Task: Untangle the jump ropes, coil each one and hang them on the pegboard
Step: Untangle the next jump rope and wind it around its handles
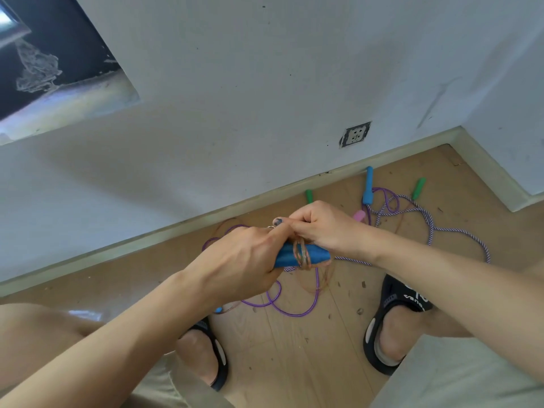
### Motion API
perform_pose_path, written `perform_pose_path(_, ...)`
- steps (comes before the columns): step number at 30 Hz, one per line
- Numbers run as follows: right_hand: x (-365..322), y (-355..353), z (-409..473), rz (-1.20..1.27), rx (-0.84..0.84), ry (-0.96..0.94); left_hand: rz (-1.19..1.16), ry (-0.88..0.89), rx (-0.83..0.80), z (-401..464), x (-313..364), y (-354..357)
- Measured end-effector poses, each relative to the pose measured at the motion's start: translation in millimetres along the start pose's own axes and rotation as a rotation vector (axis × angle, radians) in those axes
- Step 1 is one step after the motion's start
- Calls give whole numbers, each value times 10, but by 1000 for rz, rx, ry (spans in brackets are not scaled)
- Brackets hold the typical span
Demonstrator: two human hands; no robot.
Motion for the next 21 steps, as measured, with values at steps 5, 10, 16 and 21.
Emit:
perform_pose_path(5,124,37,66,103,74,103,-136,-170,108,49,-85,-122)
perform_pose_path(10,186,273,-92,114,246,262,-125,-378,171,93,-321,-72)
perform_pose_path(16,28,489,-373,-197,218,37,31,-683,-72,74,-669,217)
perform_pose_path(21,-206,211,-325,-377,255,-259,288,-497,-238,46,-480,366)
Point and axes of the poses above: each hand's wrist, its own z-axis towards the middle knuckle, its own y-axis out of the palm, x = y × z, the point moved 5 cm from there along z, towards the middle knuckle, and after that the axes turned 7 degrees about x, right-handed, at the moved point
